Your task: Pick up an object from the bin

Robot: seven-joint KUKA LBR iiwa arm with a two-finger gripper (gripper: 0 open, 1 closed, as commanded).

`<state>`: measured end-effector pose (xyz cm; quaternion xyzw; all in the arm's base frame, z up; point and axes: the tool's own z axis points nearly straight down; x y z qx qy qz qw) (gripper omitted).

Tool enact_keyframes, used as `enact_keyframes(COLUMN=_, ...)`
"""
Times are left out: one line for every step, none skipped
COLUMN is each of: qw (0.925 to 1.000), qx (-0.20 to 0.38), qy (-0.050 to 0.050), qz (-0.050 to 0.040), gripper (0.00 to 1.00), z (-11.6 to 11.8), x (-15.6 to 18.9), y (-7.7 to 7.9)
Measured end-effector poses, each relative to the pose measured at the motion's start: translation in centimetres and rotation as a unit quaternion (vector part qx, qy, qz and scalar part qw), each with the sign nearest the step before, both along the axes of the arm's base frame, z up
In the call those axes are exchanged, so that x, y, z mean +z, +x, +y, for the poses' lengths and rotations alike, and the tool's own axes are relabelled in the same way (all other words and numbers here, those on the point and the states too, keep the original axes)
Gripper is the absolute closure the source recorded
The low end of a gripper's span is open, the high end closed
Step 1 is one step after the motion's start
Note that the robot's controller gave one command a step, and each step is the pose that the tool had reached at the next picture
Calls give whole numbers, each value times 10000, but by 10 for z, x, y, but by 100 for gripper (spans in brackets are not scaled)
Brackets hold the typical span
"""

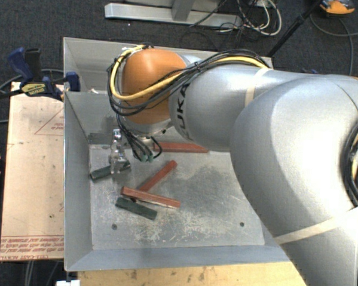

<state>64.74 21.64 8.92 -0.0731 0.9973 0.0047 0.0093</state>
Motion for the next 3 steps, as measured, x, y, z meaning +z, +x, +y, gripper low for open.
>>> enact_keyframes(qw=9998, qx=156, qy=-42, qz=67, gripper=100, z=0, x=28, y=-5)
enact_keyframes(qw=9998, qx=180, qy=-50, qz=86, gripper=100, z=4, x=93, y=-2)
enact_keyframes(qw=9974, qx=706, qy=-58, qz=90, gripper=0, z=-11, x=44, y=-5)
